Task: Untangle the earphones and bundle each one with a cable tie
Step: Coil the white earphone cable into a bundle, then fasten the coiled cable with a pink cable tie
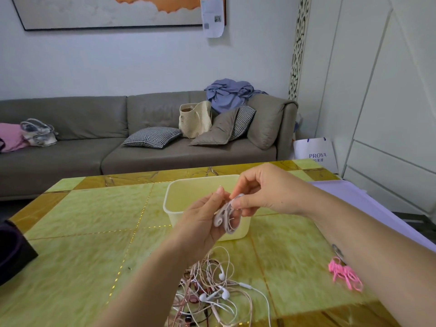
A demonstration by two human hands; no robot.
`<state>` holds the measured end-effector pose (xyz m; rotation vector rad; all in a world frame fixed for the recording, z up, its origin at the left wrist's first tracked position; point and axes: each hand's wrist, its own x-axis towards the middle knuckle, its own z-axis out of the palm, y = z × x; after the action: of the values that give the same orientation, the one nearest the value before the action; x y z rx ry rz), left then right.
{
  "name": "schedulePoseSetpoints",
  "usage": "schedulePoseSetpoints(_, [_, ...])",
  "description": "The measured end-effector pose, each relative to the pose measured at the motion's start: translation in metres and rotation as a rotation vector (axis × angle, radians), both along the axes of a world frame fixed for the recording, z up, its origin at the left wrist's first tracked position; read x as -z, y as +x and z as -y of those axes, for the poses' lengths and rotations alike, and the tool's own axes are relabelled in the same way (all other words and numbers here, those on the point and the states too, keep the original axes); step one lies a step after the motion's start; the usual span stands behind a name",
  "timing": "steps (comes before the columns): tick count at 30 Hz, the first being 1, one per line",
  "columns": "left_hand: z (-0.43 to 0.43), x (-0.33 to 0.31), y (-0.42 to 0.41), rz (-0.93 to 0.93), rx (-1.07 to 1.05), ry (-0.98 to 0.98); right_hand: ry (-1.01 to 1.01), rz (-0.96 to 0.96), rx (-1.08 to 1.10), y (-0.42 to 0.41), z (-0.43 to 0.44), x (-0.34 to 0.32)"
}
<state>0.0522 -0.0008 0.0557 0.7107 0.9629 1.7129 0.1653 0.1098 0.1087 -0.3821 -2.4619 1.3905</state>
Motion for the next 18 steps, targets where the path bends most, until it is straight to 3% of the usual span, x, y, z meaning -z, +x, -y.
schedulePoseSetpoints(3, [0.001, 0.0, -0.013, -0.261, -0.153, -0.073, 0.058, 0.029, 0.037, -0.002, -0.007, 0.0])
schedulePoseSetpoints(7, [0.009, -0.009, -0.015, -0.988, -0.031, -0.097, 0.186, 0.088, 0.044, -0.005, -0.005, 0.002])
schedulePoseSetpoints(9, [0.006, -0.01, -0.009, -1.208, -0.027, -0.099, 0.241, 0.107, 0.015, -0.008, 0.002, 0.003])
schedulePoseSetpoints(12, [-0.003, -0.007, -0.004, -1.185, -0.006, -0.119, 0.26, 0.086, 0.023, -0.01, 0.004, 0.006])
schedulePoseSetpoints(18, [-0.002, 0.012, 0.003, -1.133, 0.167, -0.208, -0.013, 0.061, 0.056, 0.01, -0.007, 0.029])
